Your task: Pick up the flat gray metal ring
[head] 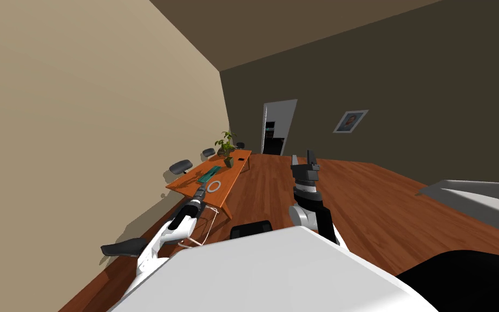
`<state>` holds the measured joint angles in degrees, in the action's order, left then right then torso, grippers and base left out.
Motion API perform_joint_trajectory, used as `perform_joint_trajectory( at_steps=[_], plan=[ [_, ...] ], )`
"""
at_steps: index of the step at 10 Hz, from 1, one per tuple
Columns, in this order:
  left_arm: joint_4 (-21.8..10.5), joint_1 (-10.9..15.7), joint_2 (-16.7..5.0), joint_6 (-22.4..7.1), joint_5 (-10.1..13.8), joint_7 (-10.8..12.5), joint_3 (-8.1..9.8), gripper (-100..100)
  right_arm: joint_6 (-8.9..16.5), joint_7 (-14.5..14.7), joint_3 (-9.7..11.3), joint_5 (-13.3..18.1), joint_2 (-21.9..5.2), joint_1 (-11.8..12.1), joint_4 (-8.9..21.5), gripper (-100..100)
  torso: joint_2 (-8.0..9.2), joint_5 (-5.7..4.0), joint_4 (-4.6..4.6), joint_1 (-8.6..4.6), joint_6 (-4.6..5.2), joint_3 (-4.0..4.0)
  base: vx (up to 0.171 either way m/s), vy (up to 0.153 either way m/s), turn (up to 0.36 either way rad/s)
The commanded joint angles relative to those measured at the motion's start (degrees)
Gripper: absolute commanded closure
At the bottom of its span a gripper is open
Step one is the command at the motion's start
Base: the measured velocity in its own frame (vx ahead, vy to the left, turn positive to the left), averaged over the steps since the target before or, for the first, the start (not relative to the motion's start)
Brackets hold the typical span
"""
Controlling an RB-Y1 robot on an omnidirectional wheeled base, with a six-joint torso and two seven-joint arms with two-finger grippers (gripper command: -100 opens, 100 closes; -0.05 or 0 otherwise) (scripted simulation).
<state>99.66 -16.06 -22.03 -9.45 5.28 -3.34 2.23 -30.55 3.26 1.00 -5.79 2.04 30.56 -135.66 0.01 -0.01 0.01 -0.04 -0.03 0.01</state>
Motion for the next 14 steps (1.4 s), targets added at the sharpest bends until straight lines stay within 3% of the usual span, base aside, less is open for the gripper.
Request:
perform_joint_trajectory(
  at_steps=[1,3,4,5,8,10,11,12,13,14],
  plan=[
    [-2.86,2.06,-0.63,-2.86,0.64,-1.03,0.79,-100,0.0,0.0,0.0,0.0,0.0,0.0,0.0,0,0.0,0.0,0.0,0.0,0.0,0.0,0.006,-0.036,-0.084],
    [-4.82,2.06,-0.63,-3.84,0.64,-1.03,0.79,-100,0.0,0.0,0.0,0.0,0.0,0.0,0.0,0,-0.03,-0.01,-0.01,-0.03,0.0,-0.02,0.004,-0.023,-0.024],
    [-6.69,3.55,-1.64,-6.73,1.53,-1.65,1.65,-100,0.0,0.0,0.0,0.0,0.0,0.0,0.0,0,-0.02,0.0,0.0,0.03,0.0,-0.01,0.009,-0.025,-0.079],
    [-8.37,3.55,-1.64,-7.0,1.53,-1.65,1.65,-100,0.0,0.0,0.0,0.0,0.0,0.0,0.0,0,-0.04,0.0,0.0,0.02,0.02,-0.02,0.013,-0.021,-0.056],
    [-13.3,6.69,-3.59,-12.22,3.38,-2.82,3.52,-100,0.0,0.0,0.0,0.0,0.0,0.0,0.0,0,-0.12,0.0,-0.03,0.0,-0.01,-0.07,0.03,-0.027,-0.067],
    [-15.63,6.69,-3.59,-13.25,3.38,-2.82,3.52,-100,0.0,0.0,0.0,0.0,0.0,0.0,0.0,0,-0.13,0.0,-0.03,0.03,0.0,-0.07,0.023,-0.016,-0.016],
    [-19.14,8.33,-4.54,-15.31,4.33,-3.37,4.54,-100,0.0,0.0,0.0,0.0,0.0,0.0,0.0,0,-0.08,0.01,-0.02,0.06,-0.01,-0.05,0.039,-0.026,-0.067],
    [-19.3,8.33,-4.54,-16.32,4.33,-3.37,4.54,-100,0.0,0.0,0.0,0.0,0.0,0.0,0.0,0,-0.13,0.0,-0.02,0.01,0.0,-0.07,0.041,-0.022,-0.03],
    [-21.32,10.0,-5.47,-18.31,5.3,-3.89,5.6,-100,0.0,0.0,0.0,0.0,0.0,0.01,0.0,0,-0.15,-0.01,-0.03,0.01,-0.01,-0.08,0.056,-0.02,-0.05],
    [-22.98,10.0,-5.47,-19.32,5.3,-3.89,5.6,-100,0.0,0.0,0.0,0.0,0.0,0.01,0.0,0,-0.21,-0.01,-0.04,0.02,0.01,-0.12,0.047,-0.018,-0.037]
  ],
)
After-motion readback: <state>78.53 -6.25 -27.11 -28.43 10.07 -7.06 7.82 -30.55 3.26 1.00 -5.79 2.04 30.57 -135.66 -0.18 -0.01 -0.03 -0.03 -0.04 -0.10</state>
